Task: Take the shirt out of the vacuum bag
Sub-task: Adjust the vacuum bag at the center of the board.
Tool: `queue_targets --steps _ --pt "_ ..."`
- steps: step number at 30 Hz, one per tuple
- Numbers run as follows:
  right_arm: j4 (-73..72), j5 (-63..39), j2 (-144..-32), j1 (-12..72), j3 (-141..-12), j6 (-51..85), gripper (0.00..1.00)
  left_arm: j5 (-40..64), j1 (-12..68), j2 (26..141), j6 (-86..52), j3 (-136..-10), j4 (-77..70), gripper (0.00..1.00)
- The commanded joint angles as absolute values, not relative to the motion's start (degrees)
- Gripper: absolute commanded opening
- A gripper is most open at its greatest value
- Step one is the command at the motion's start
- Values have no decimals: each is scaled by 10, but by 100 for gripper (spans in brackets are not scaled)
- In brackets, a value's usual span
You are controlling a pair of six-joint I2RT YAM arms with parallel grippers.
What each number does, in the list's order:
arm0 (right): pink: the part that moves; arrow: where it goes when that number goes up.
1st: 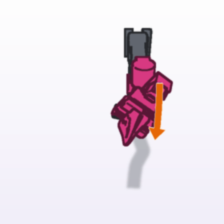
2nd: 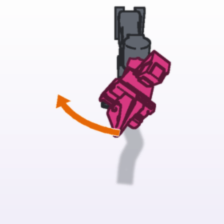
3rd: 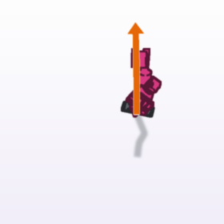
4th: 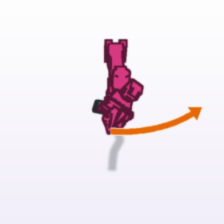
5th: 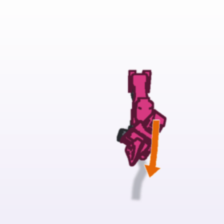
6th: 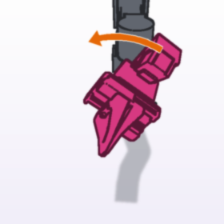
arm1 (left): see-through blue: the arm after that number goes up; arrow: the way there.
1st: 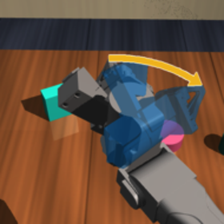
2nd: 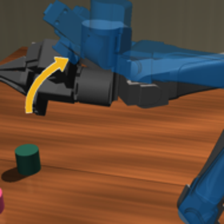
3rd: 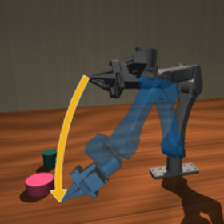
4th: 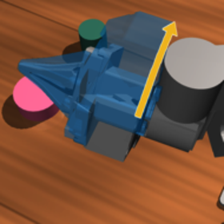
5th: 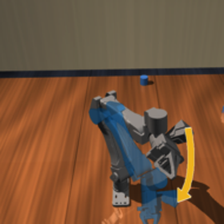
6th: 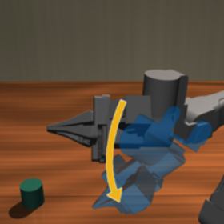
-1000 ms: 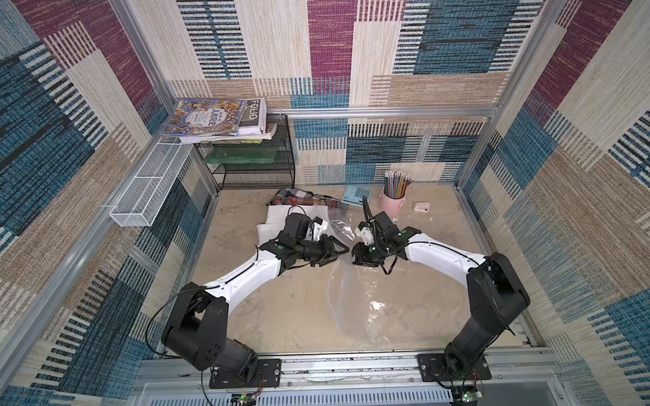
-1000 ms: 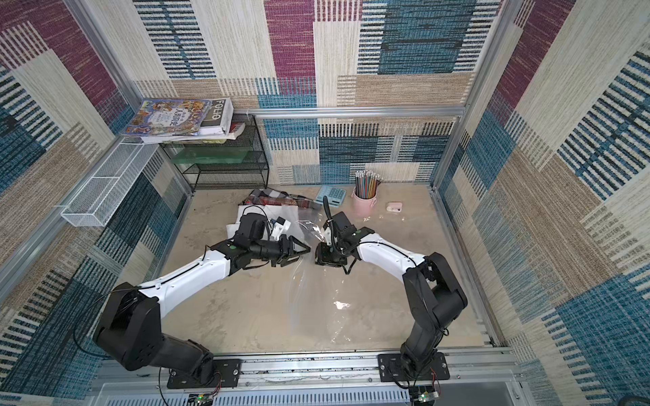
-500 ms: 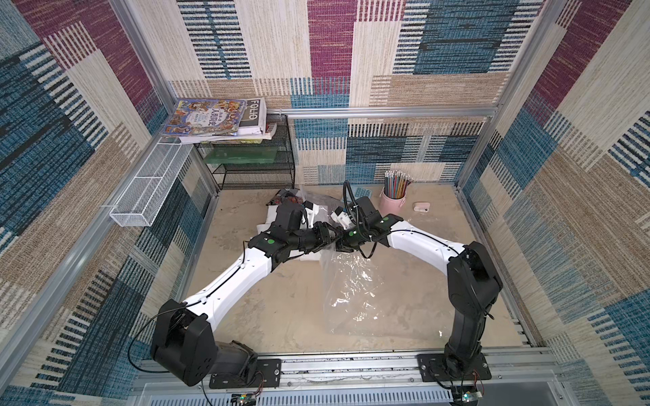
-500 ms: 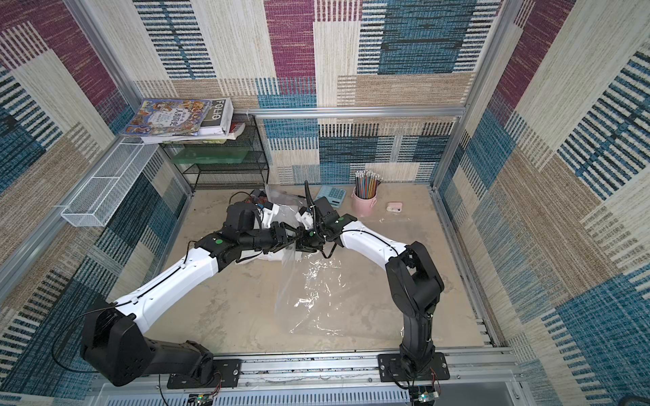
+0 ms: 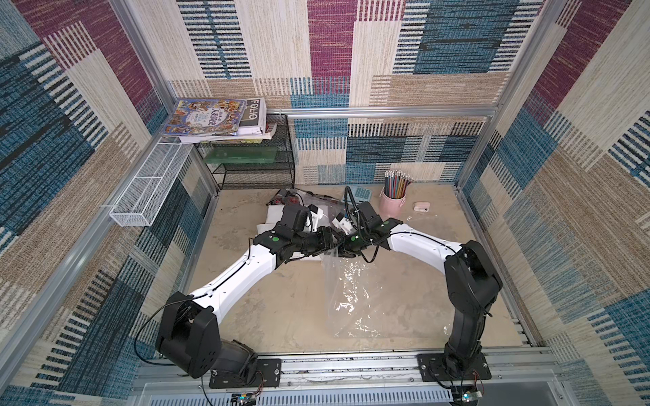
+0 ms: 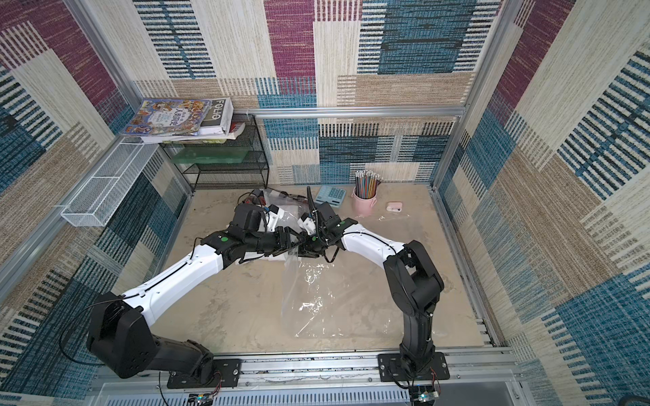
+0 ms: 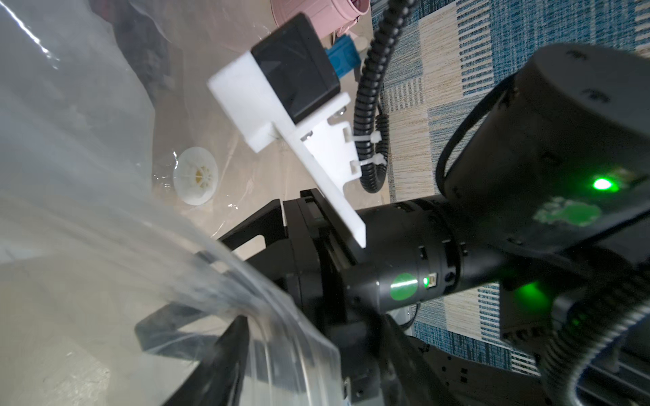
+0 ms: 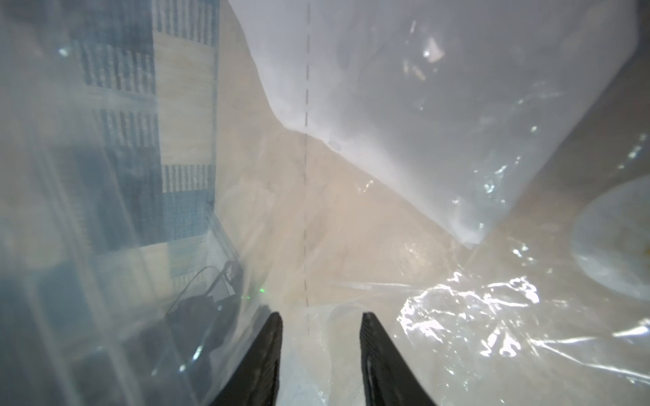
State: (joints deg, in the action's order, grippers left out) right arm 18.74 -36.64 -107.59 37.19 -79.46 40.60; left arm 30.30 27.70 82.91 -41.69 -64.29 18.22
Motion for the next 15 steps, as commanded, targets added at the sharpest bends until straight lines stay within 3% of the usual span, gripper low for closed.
queue_targets --steps 1,7,15 --pt "151 -408 -1078 371 -796 404 40 256 276 836 -386 -629 305 63" --pt "157 -405 -1081 369 -789 400 40 222 276 827 -379 -621 359 63" --pt "167 -400 -1083 367 -789 397 39 197 276 831 -341 -643 457 46"
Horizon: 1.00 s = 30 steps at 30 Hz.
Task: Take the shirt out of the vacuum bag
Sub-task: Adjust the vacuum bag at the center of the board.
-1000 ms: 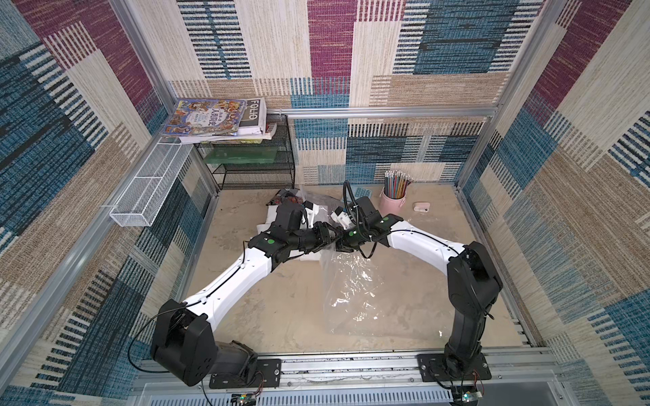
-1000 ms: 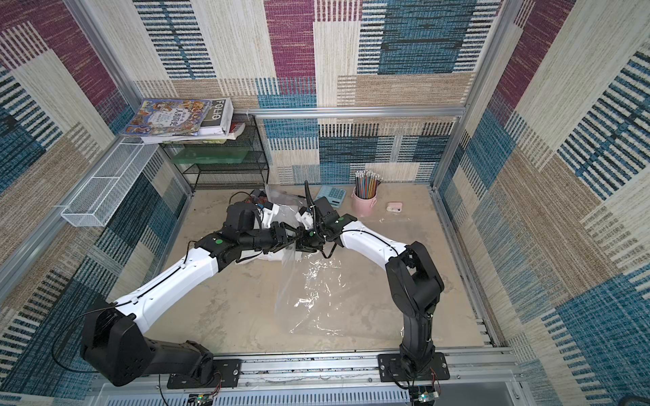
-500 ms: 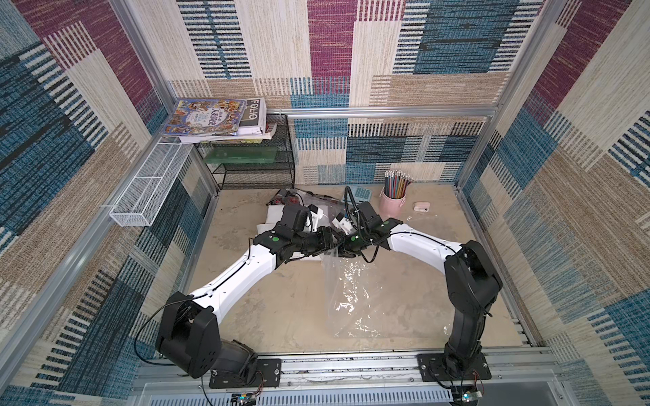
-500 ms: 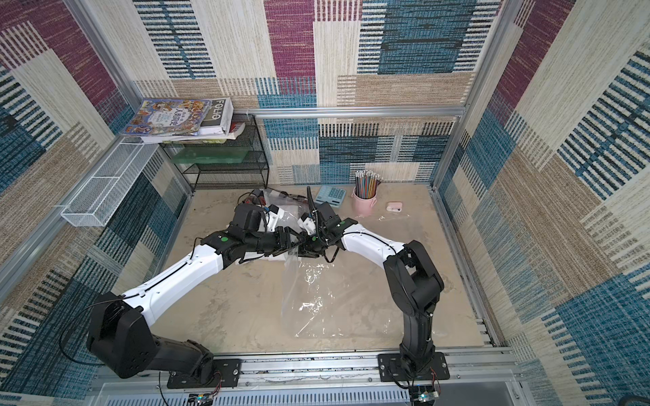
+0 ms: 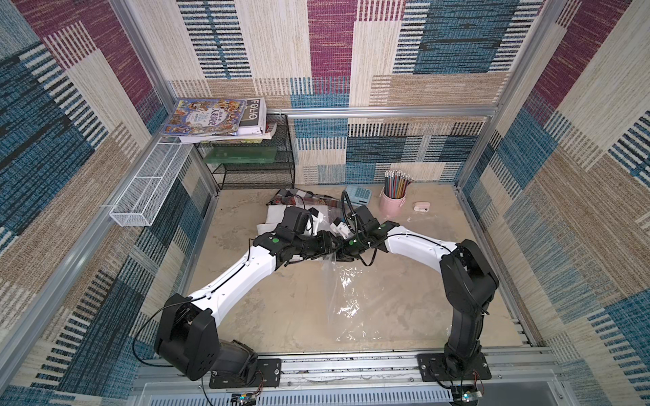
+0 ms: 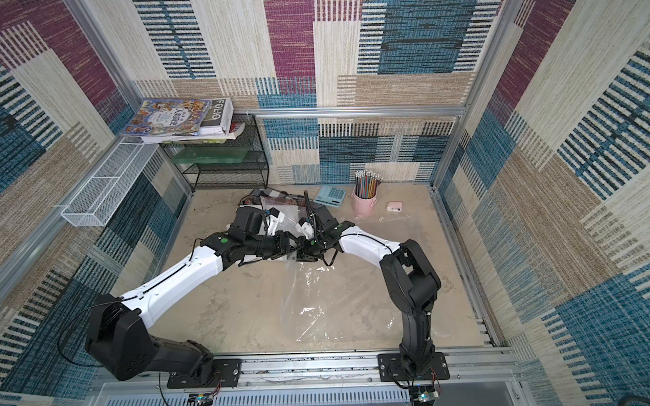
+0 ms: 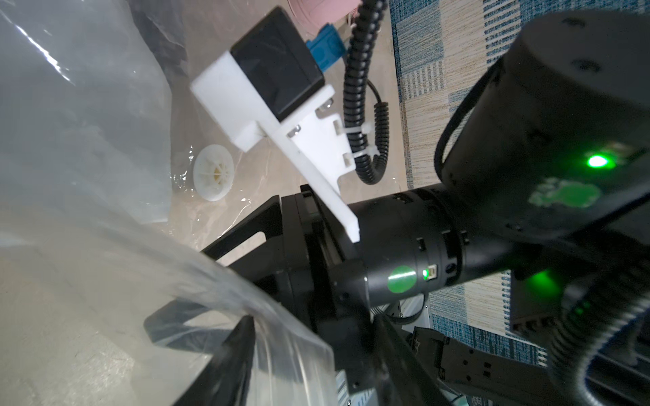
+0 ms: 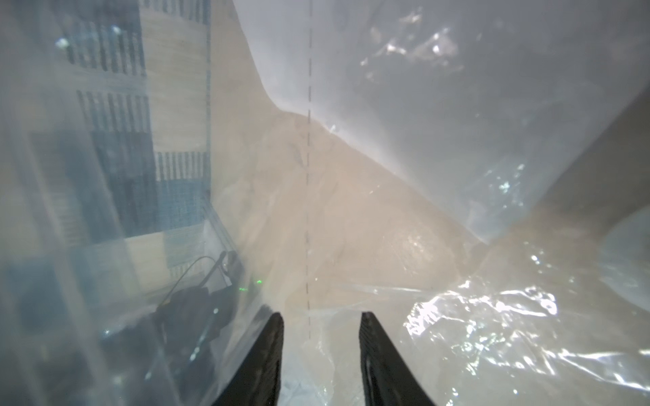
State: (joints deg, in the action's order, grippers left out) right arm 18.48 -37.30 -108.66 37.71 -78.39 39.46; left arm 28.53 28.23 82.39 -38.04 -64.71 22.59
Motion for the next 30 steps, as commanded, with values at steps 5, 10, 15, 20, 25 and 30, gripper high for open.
queue_targets --steps 5,10,15,20,25,30 --pt "171 -397 -1085 367 -789 397 39 165 276 822 -332 -644 508 42" --pt "171 -395 -1090 366 -792 398 39 151 276 816 -332 -623 513 37" --pt "179 -392 -1090 365 -796 394 35 131 276 807 -330 -619 526 36" --pt "178 -394 -1092 364 -798 395 35 138 275 798 -330 -618 519 43" --pt "180 -394 -1094 364 -804 395 34 142 275 819 -324 -611 512 35" --pt "181 -394 -1094 363 -809 395 34 118 273 835 -309 -606 517 0"
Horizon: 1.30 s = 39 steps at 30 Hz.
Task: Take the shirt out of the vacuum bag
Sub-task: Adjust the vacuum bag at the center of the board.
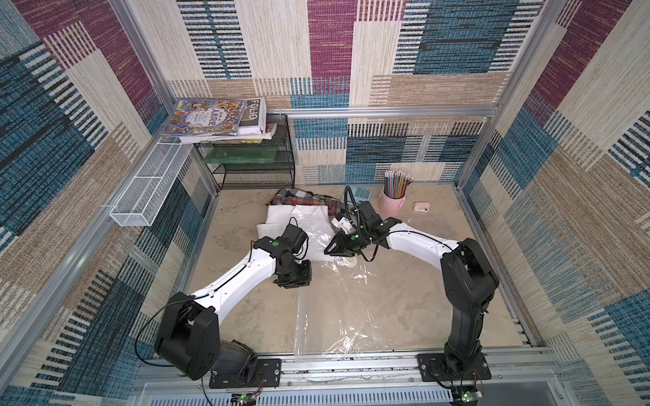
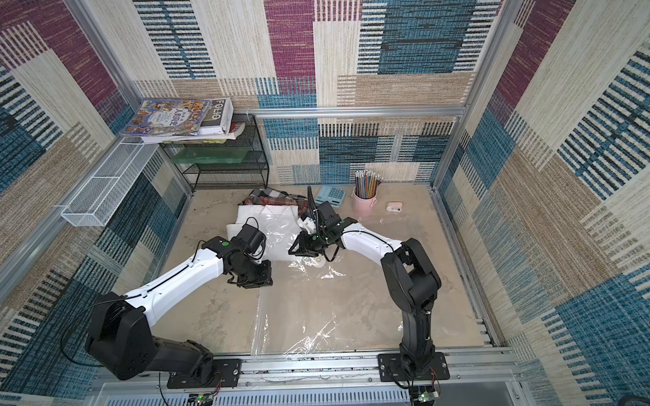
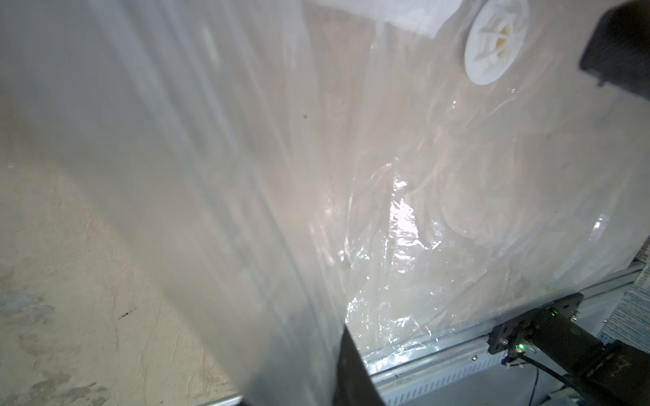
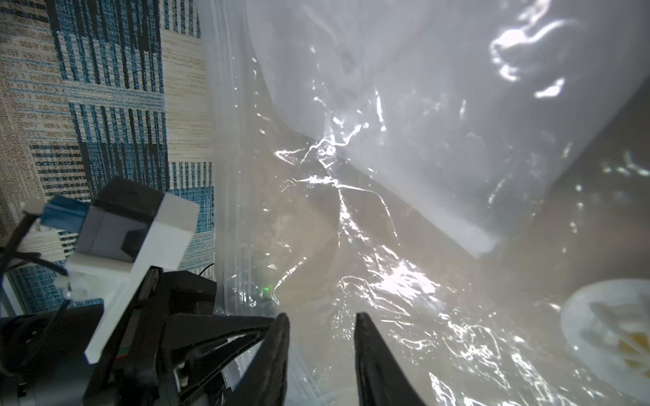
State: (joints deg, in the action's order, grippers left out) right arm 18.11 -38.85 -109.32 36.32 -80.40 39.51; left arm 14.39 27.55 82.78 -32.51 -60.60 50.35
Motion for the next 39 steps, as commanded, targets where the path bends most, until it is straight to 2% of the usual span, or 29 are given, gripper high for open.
queue_targets --steps 1,8,12,17,21,30,39 --pt "183 -394 -1094 363 -810 394 34 110 273 840 -305 -608 521 0" --pt "234 -368 -1059 340 -813 366 35 62 239 829 -272 -653 573 0" --pt "297 -304 -1006 297 -772 338 36 46 212 795 -245 -717 626 0" --pt "274 -301 -982 258 -699 333 33 98 211 789 -229 -774 662 0" --pt "258 -290 -1006 269 -697 342 0 138 211 785 -232 -788 669 0" --pt "263 -246 -1007 277 -658 350 0 158 208 775 -240 -873 700 0" --pt "246 -235 -1072 308 -681 352 0 254 208 776 -273 -912 686 0"
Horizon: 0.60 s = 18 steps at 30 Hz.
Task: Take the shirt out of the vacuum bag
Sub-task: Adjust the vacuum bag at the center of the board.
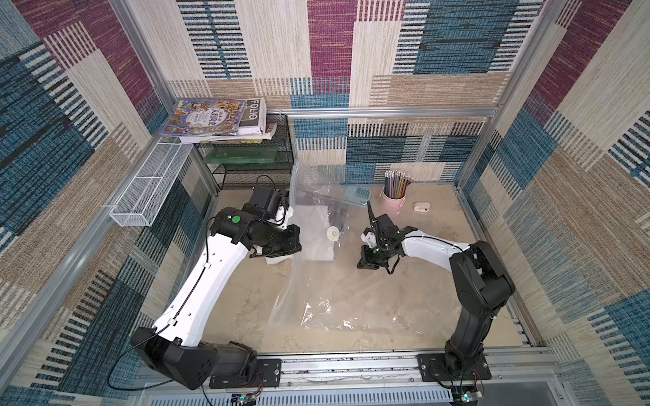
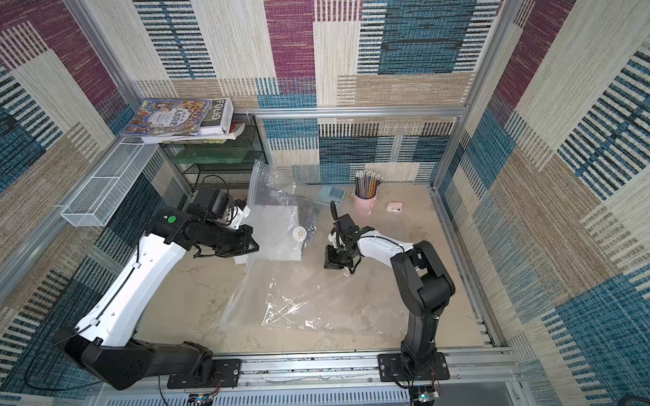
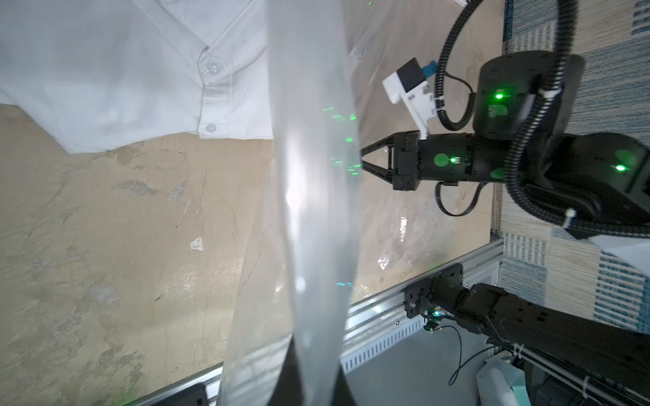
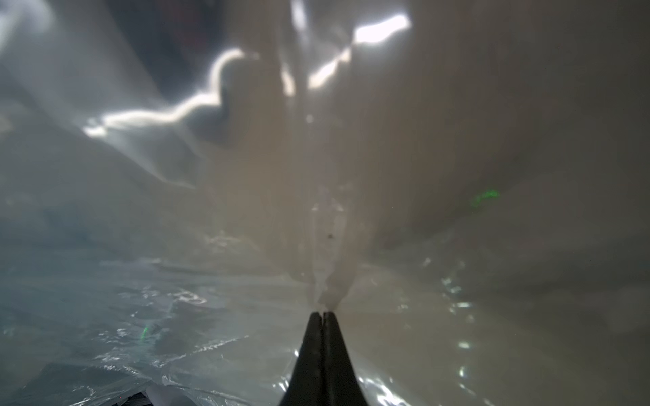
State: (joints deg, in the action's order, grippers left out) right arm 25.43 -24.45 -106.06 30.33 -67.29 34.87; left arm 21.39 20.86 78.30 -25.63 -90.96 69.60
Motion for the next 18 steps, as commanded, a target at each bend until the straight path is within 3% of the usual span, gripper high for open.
queue_targets --steps 1,9,18 --pt "239 -238 -1078 309 -684 356 0 267 208 771 -279 -911 683 0" --pt "222 -249 -1121 318 -725 362 0 393 219 728 -365 -898 607 0" --pt "170 -312 -1142 341 -747 386 0 422 256 748 -432 -881 496 0"
